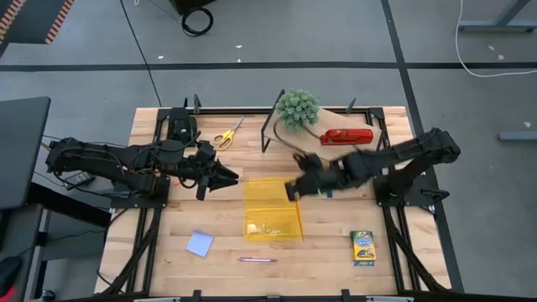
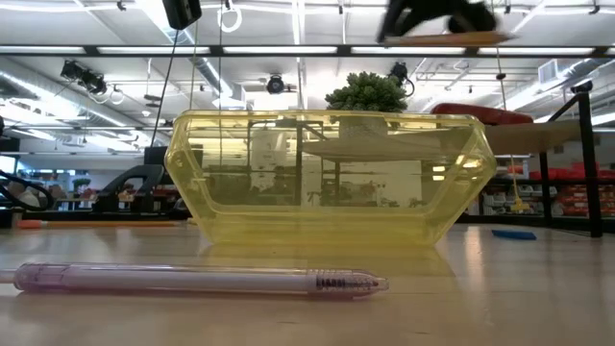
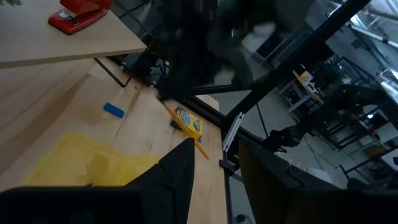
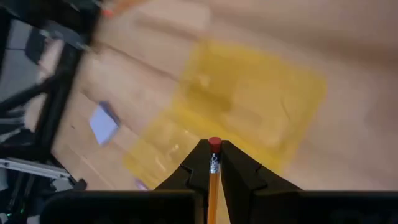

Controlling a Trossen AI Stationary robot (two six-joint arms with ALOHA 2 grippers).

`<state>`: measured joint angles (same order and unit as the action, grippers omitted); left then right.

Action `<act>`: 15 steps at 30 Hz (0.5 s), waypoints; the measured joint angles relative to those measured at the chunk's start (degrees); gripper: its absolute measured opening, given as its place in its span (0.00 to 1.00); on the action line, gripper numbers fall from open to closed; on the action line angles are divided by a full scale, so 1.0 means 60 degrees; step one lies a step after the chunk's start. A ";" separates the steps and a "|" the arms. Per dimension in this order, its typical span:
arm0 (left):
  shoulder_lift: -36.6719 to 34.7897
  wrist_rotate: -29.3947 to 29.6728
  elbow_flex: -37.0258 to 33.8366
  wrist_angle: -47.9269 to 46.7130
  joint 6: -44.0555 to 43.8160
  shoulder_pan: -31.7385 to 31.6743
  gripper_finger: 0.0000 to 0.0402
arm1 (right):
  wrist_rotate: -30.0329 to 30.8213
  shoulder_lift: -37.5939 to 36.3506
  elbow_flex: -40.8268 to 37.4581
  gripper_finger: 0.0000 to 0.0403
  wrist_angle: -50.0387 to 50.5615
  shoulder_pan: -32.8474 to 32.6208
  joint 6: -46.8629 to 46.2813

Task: Pack school essentials
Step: Put the right pencil into the supply box

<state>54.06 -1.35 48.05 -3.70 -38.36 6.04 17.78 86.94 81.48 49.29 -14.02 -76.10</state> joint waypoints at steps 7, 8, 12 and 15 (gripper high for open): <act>0.0000 -0.0002 0.0000 0.0015 -0.0253 0.0000 0.32 | -0.1517 -0.0018 0.0979 0.09 -0.0261 0.1820 0.3516; 0.0000 -0.0001 0.0000 0.0015 -0.0251 0.0000 0.32 | -0.1915 -0.0018 0.0921 0.09 -0.0335 0.2001 0.3886; -0.0015 -0.0002 0.0000 0.0071 -0.0249 0.0000 0.32 | -0.2977 0.0151 0.0608 0.09 -0.0520 0.2398 0.5044; -0.0021 -0.0002 0.0000 0.0309 -0.0249 0.0000 0.33 | -0.3058 0.0476 0.0455 0.09 -0.1374 0.2385 0.5564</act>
<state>53.94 -1.37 48.05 -1.85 -39.86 6.04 -0.57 89.79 84.20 41.05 0.29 -42.71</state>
